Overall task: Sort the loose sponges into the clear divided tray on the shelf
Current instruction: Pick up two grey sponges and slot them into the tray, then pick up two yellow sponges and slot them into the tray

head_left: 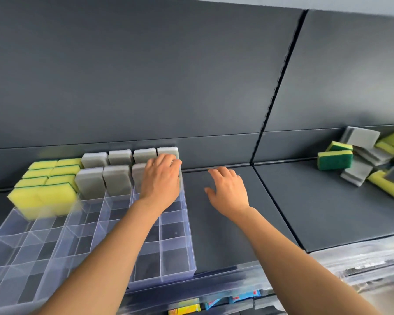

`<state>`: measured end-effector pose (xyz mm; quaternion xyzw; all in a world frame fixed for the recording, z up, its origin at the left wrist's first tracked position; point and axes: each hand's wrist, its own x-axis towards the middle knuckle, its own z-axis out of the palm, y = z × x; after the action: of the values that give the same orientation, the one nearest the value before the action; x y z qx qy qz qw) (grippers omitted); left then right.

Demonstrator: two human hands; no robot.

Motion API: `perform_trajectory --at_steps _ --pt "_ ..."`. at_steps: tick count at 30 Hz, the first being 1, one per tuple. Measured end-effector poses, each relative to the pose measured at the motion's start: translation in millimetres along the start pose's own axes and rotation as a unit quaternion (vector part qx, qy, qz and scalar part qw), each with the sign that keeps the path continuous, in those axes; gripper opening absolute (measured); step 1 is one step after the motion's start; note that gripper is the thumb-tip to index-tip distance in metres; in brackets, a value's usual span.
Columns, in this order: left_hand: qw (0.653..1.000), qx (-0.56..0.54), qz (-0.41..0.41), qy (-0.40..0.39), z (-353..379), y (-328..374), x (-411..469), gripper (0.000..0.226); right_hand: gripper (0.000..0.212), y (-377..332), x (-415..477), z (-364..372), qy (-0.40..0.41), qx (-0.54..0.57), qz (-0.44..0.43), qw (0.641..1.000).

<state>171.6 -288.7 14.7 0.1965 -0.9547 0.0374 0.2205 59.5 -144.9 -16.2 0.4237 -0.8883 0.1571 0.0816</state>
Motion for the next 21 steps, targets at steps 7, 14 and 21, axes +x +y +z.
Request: perform_trajectory --at_steps 7,14,21 --pt "0.997 0.009 0.056 -0.049 19 90 11 0.032 0.047 85 -45 -30 -0.006 -0.024 0.048 0.999" --pt "0.993 0.001 0.092 -0.078 37 202 12 0.034 0.043 185 -100 -68 -0.018 -0.048 0.089 0.995" --pt "0.989 -0.028 0.119 -0.086 51 301 21 0.033 0.045 270 -138 -97 -0.021 -0.066 0.130 0.989"
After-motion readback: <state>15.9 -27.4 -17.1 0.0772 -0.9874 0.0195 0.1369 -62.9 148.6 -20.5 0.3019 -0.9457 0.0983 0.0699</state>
